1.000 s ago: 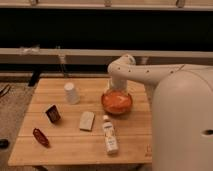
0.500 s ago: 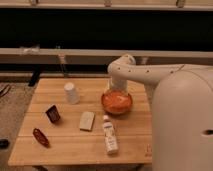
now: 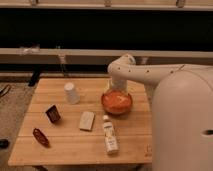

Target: Place the ceramic cup over the eraser

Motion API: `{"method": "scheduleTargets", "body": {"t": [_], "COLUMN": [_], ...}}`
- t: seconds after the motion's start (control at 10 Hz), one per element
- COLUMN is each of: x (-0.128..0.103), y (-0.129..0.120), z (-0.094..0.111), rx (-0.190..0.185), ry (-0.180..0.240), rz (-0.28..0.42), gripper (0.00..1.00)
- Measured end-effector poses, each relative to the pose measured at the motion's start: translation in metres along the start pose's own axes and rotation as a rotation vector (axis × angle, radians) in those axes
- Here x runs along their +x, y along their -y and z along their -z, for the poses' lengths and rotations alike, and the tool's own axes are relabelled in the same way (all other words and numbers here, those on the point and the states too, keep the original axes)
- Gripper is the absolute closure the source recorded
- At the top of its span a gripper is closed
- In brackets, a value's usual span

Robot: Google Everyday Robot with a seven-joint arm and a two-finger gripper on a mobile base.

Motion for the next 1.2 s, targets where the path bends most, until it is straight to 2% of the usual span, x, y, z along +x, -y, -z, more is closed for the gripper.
{"method": "scheduleTargets", "body": {"t": [0.1, 0.2, 0.4, 0.5, 0.8, 1.1, 1.2], "x": [-0.003, -0.009, -0.012, -0.011, 0.000, 0.004, 0.005], "y": [-0.008, -0.039, -0.075, -0.102, -0.168, -0.204, -0.225], "z": [0.002, 0.010, 0.018, 0.025, 0.035, 0.030, 0.025], "rx": [-0.008, -0.033, -0.061, -0.082, -0.137, -0.149, -0.153], "ry": [0.012, 0.037, 0.056, 0.059, 0.042, 0.010, -0.008], "rz": [0.023, 0.097, 0.186, 0.256, 0.419, 0.524, 0.578], "gripper": [0.20, 0.20, 0.20, 0.20, 0.20, 0.20, 0.20]}}
